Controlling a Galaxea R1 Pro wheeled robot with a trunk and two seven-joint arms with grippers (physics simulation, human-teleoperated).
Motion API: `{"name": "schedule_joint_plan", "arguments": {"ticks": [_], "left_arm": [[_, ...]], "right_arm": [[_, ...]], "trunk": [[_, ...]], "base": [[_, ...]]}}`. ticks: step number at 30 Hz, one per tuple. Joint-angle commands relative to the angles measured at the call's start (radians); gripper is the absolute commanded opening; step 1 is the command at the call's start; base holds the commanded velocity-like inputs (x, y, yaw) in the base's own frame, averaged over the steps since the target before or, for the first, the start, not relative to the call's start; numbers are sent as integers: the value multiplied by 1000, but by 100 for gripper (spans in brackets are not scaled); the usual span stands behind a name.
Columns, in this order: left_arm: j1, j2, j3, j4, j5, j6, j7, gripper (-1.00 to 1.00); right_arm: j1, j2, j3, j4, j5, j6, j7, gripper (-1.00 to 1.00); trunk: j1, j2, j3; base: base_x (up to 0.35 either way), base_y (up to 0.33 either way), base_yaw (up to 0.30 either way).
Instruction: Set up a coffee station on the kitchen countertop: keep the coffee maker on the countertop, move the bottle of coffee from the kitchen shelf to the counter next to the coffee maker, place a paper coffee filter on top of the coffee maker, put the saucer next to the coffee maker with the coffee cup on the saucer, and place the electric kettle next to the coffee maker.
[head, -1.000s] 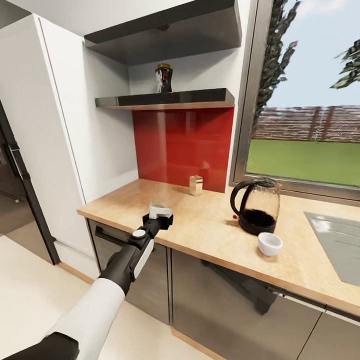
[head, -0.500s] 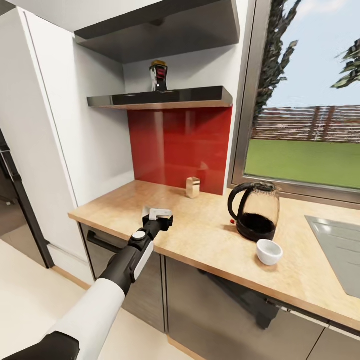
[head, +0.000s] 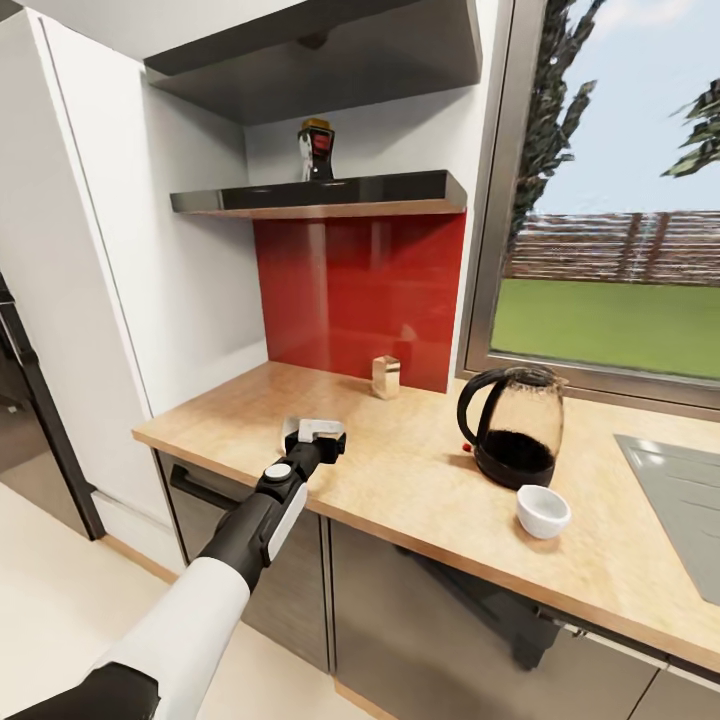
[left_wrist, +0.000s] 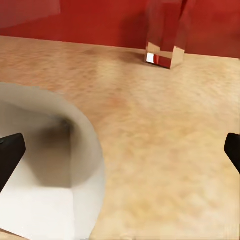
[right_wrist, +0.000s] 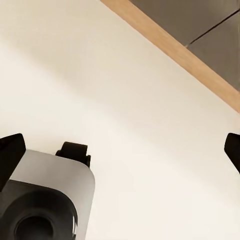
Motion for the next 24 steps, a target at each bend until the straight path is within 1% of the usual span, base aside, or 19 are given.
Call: {"name": "schedule_joint_plan", "arguments": {"ticks": [1, 6, 7, 12, 24], "left_arm": [[-1, 0, -2, 0, 6, 5, 6, 100], [-1, 0, 1, 17, 6, 5, 6, 100], [5, 0, -3, 22, 10, -1, 11, 100], [30, 0, -2, 50, 10, -29, 11, 100], [31, 0, -2, 51, 10, -23, 12, 100]], "right_arm": [[-1, 0, 0, 1, 4, -4, 0, 100], [-1, 0, 0, 1, 4, -4, 0, 100], [-2, 0, 6, 1, 6, -6, 6, 100], [-2, 0, 6, 1, 6, -6, 5, 100], [-2, 0, 6, 1, 6, -6, 5, 100]], "trunk": [[0, -1, -1], [0, -1, -1], [0, -1, -1], [0, -1, -1], [0, -1, -1]], "base": [[13, 0, 0], [5, 0, 0], [0, 0, 0], [0, 0, 0], [0, 0, 0]]}}
